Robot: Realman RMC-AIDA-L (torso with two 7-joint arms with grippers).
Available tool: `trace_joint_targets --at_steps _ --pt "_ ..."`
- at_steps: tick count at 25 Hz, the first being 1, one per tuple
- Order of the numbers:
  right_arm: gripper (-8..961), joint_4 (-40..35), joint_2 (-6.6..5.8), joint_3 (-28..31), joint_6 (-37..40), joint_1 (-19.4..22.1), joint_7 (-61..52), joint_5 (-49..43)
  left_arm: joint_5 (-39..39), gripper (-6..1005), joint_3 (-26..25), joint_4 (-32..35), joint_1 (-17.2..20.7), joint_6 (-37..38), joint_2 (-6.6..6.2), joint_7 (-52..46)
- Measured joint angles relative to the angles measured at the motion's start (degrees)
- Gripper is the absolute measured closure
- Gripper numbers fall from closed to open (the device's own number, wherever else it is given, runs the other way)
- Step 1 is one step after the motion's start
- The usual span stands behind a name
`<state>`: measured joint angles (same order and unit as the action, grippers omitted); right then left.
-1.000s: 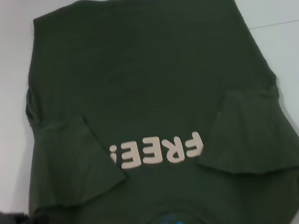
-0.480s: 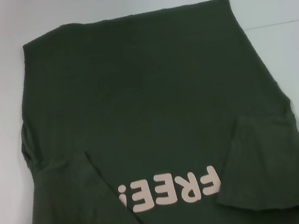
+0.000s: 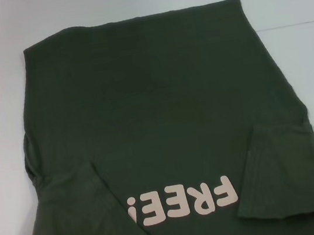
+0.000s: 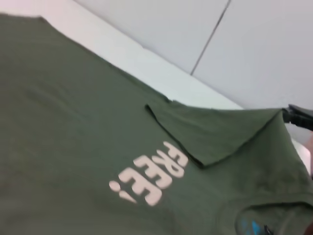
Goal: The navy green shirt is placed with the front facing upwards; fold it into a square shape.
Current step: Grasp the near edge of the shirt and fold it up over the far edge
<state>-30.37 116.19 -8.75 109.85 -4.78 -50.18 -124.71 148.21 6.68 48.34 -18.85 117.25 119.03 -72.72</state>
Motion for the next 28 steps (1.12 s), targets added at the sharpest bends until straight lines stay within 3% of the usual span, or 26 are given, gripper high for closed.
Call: trace_joint_targets --at_steps 7,19,28 --pt "923 0.8 0.04 6.2 2.1 -0.3 2.2 0.2 -2.5 943 -4.9 -1.1 0.8 -0.2 -0.21 2.3" --pt "924 2.1 -0.13 12.7 2.5 -0.6 2.5 0.3 -6.2 943 -7.2 -3.2 1.5 0.1 -0.20 6.1" --pt "924 4.5 -0.43 16.8 0.0 -5.0 -1.1 0.4 -10.2 946 -7.7 -7.0 -0.2 -4.9 -0.20 6.0"
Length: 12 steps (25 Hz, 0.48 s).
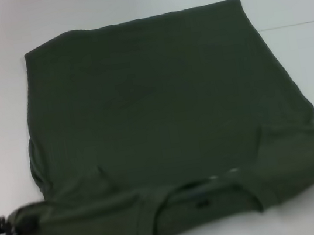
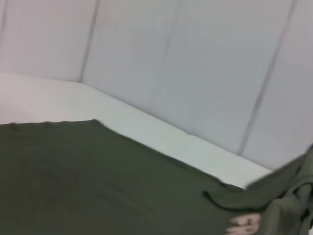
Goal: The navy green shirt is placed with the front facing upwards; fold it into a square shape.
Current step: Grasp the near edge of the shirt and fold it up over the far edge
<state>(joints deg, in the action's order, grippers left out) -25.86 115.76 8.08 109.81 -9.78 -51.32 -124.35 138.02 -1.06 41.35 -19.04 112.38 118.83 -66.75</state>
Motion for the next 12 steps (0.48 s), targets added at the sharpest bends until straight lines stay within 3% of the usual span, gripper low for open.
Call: trace_joint_targets --at_steps 8,12 --pt "923 -0.2 0.60 -1.0 -13.7 -8.7 -11.4 -0.5 -0.4 945 0.3 -6.7 -6.6 -14.0 -0.16 -2.4" --pt "923 0.0 1.23 -2.0 -20.2 -12.7 -14.3 -0.3 -1.9 945 0.1 -7.4 -10.1 -20.6 0.42 -3.6"
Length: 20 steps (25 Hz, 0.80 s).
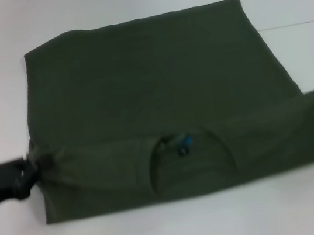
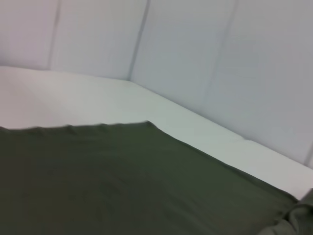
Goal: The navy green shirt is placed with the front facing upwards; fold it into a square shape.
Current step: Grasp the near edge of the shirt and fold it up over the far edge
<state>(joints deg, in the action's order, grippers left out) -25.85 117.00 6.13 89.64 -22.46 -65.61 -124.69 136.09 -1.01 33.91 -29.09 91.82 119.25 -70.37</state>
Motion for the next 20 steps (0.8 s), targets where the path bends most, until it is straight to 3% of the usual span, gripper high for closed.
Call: trace_joint_targets --at_steps 3,16,20 --pt "923 0.0 0.29 -0.1 -7.6 -4.7 -3.5 0.2 -3.3 946 0.2 -0.5 -2.2 -5.1 0.74 0.0" --pt "924 0.5 2.27 -5.0 -33.4 -19.4 -8.8 0.3 -7.5 946 2.0 -5.5 -13.0 -27.3 1.81 0.0" --pt "923 2.4 1.73 -7.3 -39.7 -22.2 -8.8 0.3 -8.0 945 4.5 -6.5 -15.9 -35.6 2.34 0.0"
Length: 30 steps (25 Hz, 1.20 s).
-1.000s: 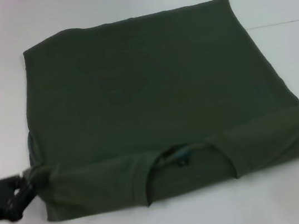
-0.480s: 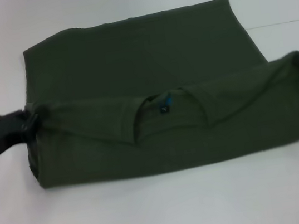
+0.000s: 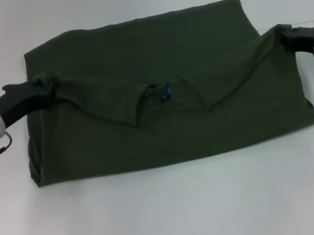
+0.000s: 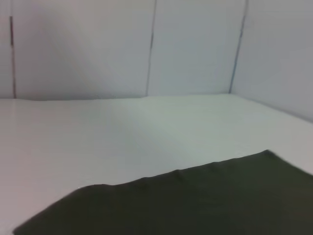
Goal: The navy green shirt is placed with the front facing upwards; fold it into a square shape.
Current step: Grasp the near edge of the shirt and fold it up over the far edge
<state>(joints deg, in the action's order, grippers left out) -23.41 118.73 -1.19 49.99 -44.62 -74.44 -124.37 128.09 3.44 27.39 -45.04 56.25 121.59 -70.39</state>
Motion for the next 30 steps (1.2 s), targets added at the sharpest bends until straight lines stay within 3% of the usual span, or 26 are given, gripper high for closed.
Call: trace_joint_targets --at_steps 5,17,26,30 --pt "923 0.8 0.15 -2.9 -4.1 -1.5 0.5 0.1 -0.7 943 1.2 -1.7 -1.8 -5.5 0.11 0.3" --pt "924 1.5 -0.53 -8.9 -7.8 -1.7 1.4 7.3 -4.7 941 1.2 -2.4 -1.3 -7.1 0.17 2.3" --pt "912 2.8 0.26 -10.6 -11.1 -2.1 0.5 8.1 -4.9 938 1.7 -3.0 -1.7 -10.2 1.42 1.9" --pt "746 2.7 0.28 -12.4 -10.9 -1.9 -0.5 8.2 -6.5 895 1.9 -3.0 -1.6 -10.3 1.66 1.8"
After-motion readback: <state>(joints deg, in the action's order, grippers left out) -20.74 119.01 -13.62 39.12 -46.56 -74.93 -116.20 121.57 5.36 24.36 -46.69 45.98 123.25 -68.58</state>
